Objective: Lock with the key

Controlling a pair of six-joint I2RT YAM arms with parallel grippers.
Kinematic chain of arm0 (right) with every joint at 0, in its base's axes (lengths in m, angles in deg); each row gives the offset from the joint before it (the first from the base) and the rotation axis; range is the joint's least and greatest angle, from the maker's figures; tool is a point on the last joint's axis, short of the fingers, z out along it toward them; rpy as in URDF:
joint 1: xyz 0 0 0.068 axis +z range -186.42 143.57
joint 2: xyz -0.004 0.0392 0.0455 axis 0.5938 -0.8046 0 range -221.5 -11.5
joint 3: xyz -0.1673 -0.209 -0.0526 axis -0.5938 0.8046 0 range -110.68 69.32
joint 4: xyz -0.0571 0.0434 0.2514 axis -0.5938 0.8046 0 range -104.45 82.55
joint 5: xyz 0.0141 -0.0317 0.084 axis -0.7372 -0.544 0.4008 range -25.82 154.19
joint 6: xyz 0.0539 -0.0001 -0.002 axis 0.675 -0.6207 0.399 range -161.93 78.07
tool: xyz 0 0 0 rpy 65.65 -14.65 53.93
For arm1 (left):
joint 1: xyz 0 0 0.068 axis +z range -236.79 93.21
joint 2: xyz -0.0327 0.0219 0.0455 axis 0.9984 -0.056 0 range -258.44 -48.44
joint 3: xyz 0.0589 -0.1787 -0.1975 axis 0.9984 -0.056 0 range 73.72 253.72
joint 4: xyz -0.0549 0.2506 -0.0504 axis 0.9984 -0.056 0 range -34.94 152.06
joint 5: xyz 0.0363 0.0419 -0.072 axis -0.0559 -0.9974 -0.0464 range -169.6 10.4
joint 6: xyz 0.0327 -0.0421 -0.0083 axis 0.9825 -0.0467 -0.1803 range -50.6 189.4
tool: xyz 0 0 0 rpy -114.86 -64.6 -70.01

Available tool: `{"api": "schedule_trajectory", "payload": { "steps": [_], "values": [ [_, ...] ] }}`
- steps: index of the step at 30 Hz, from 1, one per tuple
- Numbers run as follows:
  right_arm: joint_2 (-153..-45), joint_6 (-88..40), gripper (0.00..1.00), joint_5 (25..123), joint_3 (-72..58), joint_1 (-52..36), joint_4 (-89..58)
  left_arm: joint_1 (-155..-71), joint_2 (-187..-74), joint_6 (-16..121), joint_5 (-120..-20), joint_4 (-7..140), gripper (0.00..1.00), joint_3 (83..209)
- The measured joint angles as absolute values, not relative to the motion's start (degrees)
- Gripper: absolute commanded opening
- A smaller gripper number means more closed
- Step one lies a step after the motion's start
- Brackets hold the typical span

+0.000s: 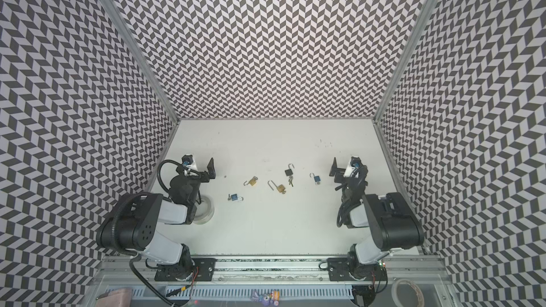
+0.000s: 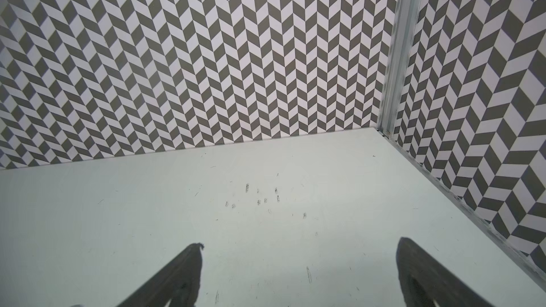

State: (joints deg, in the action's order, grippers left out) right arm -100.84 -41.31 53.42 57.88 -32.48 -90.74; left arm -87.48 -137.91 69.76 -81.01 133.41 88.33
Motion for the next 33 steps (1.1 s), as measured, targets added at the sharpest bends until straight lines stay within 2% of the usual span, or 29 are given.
{"api": "schedule_trajectory", "payload": {
  "steps": [17,21,29,33],
  "values": [
    [-100.8,-41.3,1.00,53.4,57.9,-32.5,-90.7,-87.6,-137.9,69.9,-80.8,133.7,1.00,88.2],
    [-100.8,-41.3,1.00,53.3,58.0,-32.5,-91.2,-88.9,-137.4,70.2,-83.0,137.5,1.00,84.7],
    [-93.6,-42.9,1.00,49.7,61.0,-29.0,-90.2,-102.7,-128.6,76.2,-98.2,139.4,1.00,80.9],
    [-85.9,-41.5,0.99,49.2,57.0,-28.3,-79.3,-109.3,-123.2,77.1,-108.7,131.2,1.00,85.2]
  ]
}}
